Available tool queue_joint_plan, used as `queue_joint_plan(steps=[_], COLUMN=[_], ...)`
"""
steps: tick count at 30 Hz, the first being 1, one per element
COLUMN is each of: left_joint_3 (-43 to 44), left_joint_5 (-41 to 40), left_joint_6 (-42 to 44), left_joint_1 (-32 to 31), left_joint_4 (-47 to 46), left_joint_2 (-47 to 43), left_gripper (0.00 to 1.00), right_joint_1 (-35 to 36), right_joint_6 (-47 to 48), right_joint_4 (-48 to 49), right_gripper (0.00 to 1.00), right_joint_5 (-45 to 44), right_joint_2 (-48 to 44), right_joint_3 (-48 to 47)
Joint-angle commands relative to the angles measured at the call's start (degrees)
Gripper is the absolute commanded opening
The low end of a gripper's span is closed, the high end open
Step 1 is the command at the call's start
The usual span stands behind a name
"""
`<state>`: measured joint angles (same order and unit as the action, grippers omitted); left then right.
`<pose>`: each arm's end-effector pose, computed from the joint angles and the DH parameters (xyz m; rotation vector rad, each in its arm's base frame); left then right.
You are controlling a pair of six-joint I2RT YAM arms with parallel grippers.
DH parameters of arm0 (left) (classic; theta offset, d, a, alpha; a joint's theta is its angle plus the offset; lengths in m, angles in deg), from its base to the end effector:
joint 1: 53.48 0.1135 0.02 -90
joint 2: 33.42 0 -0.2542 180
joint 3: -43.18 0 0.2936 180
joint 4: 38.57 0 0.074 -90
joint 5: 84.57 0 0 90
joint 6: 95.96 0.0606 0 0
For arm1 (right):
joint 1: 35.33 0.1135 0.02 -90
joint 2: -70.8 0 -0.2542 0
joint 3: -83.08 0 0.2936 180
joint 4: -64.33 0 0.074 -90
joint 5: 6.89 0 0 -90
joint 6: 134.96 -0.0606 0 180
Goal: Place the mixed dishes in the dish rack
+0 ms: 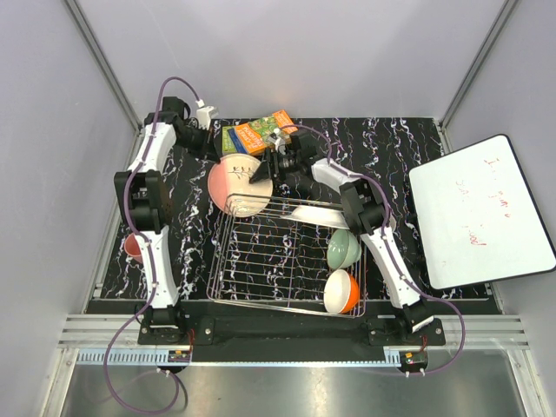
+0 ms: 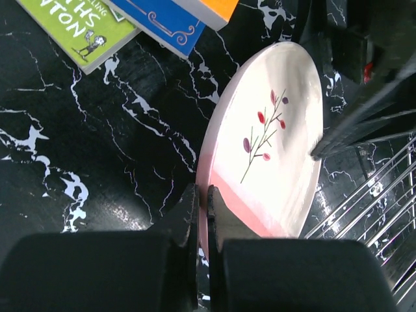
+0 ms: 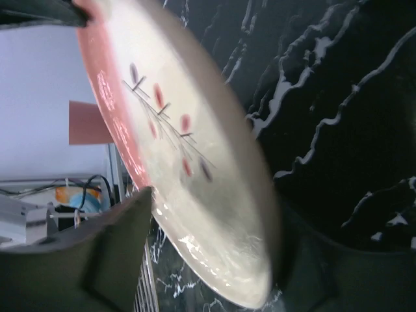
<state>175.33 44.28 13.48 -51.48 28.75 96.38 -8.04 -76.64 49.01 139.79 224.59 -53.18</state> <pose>0.5284 -0.0196 0.2110 0.5707 2.4339 -0.7607 0.5261 0.3284 0.0791 -0.5632 2.2299 1.6276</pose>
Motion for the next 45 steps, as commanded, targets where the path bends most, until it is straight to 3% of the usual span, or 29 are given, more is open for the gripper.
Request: queue_joint_plan(steps=[1,7,9,17,18,20,21,22,24,25,31,37,45], left_joint_3=[3.5,3.0,2.7,1.7,2.0,2.5,3.6,4.0,5.1,5.2,1.5,-7.7,-20.0], left_joint_5=[3.5,3.2,3.0,0.4,0.2,-0.8,-1.3,-1.7,-1.2,-0.5,5.4,13.0,9.4], left_joint_6=[-2.1,-2.4,-2.3,-2.8,-3.1,-4.3,-5.1,-6.3,-7.0,-7.7,-7.8,-4.6,4.6], left_joint_1=[-0.2,-0.2,-0.2,0.0,0.5,1.0,1.9,2.5,4.4,5.0,9.7,9.6,-1.1], left_joint_4=[-2.6,-3.1,-3.3,-4.3,-4.4,-4.3,-4.3,-4.4,-4.3,-4.3,-2.5,0.8,3.1], left_joint_2=[0.3,0.5,0.5,0.5,0.5,0.5,0.3,0.0,-1.3,-2.0,-10.8,-21.8,-28.3], left_gripper=[0.00,0.00,0.00,0.00,0.05,0.27,0.50,0.59,0.95,0.99,0.99,0.99,0.99], right_joint_1=[0.7,0.7,0.7,0.7,0.7,0.7,0.7,0.7,0.4,0.3,-0.6,-2.7,-7.0], right_joint_6=[-3.6,-4.7,-4.3,-3.2,-2.5,-1.5,-1.3,-0.9,-0.2,0.0,2.2,2.4,5.1], right_joint_4=[1.9,2.0,2.1,4.8,4.9,5.7,5.7,5.6,5.4,5.3,2.2,0.9,-1.7], right_gripper=[0.56,0.19,0.00,0.00,0.00,0.00,0.00,0.00,0.00,0.00,0.00,0.00,0.00], right_joint_5=[3.5,4.0,4.1,4.0,3.4,2.4,2.0,1.8,0.9,0.6,-2.6,-6.8,-13.4], right_joint_2=[3.5,4.3,3.7,-0.2,-0.7,-2.4,-2.8,-3.2,-3.9,-4.5,-5.2,-5.4,-15.0], right_joint_3=[-3.1,-3.5,-2.7,0.7,0.9,1.4,1.3,0.5,-0.4,-1.6,-8.3,-17.0,-18.4])
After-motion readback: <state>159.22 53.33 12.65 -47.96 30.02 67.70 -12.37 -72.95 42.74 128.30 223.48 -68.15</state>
